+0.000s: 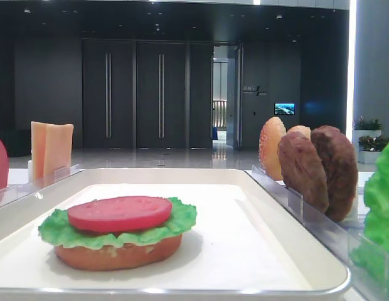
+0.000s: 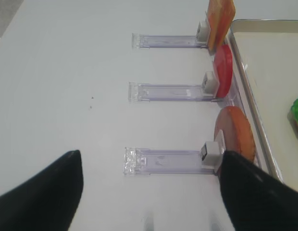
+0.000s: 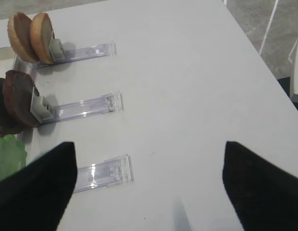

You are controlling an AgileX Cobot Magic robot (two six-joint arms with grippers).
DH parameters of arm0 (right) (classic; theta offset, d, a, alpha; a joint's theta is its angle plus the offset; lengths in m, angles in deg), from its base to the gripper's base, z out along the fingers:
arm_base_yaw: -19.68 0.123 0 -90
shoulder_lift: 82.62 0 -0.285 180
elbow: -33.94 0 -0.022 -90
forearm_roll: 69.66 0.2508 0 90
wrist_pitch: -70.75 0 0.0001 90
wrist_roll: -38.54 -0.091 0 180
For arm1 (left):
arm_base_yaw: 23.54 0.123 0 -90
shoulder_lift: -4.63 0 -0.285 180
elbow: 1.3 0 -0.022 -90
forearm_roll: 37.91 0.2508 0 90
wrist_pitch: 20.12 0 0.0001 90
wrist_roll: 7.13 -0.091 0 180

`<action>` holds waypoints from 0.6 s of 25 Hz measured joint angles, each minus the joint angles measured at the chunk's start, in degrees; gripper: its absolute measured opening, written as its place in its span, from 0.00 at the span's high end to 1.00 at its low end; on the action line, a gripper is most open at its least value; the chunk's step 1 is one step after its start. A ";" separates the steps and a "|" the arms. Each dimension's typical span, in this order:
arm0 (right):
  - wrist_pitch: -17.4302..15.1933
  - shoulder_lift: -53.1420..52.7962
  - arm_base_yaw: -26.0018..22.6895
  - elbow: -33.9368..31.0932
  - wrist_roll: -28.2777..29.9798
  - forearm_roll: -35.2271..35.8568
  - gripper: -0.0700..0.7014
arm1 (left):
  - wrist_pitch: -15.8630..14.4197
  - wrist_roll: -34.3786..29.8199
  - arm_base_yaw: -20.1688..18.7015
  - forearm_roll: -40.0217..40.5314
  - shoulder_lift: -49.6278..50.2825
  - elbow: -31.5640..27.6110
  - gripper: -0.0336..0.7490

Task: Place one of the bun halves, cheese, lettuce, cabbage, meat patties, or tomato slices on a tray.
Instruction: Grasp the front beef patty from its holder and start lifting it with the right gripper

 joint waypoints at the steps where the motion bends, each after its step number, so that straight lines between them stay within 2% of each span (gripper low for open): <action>1: 0.00 0.00 0.00 0.00 0.00 0.00 0.15 | 0.00 0.00 0.00 0.00 0.00 0.00 0.07; 15: 0.00 0.00 0.00 0.00 0.00 0.00 0.15 | 0.00 0.00 0.00 0.00 0.00 0.00 0.07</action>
